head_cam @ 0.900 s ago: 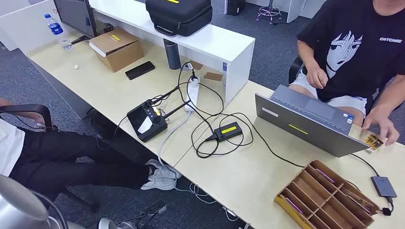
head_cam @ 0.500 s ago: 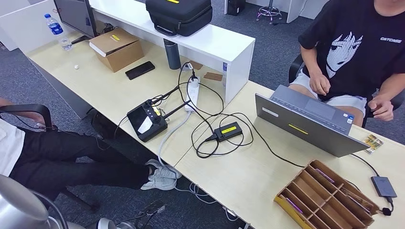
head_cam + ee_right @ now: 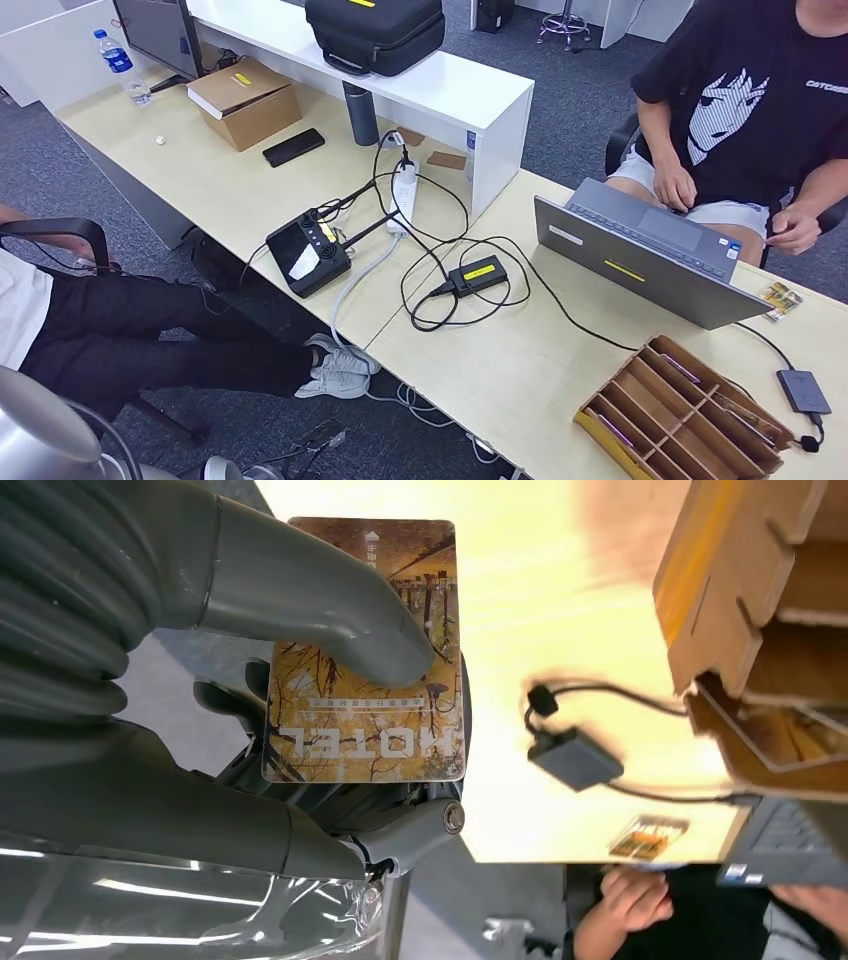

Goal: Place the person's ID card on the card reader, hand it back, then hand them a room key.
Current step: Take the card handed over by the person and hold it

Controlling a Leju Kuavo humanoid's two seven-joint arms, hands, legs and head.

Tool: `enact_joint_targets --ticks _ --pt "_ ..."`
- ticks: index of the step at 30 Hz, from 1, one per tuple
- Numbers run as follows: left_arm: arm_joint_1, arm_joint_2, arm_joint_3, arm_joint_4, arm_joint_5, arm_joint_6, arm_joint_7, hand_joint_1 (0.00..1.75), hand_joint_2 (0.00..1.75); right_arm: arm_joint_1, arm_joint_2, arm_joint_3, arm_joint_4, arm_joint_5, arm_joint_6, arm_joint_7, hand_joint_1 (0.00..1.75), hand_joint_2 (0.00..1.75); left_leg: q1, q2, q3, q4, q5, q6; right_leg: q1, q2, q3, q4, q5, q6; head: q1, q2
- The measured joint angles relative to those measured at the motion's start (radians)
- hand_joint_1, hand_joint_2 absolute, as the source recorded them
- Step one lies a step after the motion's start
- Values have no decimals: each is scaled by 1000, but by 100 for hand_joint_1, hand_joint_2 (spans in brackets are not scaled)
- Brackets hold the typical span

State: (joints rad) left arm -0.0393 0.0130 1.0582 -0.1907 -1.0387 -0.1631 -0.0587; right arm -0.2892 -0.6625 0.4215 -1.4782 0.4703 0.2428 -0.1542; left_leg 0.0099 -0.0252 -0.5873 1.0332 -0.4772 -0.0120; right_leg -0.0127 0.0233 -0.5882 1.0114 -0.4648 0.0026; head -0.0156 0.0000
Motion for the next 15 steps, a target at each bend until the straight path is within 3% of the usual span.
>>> enact_joint_targets --ticks 15 --pt "0 8 0 0 -29 -12 -14 0 175 -140 -53 208 57 -128 109 -78 175 175 0 -1 0 0 0 0 0 0 0 0 0 0 0 0"
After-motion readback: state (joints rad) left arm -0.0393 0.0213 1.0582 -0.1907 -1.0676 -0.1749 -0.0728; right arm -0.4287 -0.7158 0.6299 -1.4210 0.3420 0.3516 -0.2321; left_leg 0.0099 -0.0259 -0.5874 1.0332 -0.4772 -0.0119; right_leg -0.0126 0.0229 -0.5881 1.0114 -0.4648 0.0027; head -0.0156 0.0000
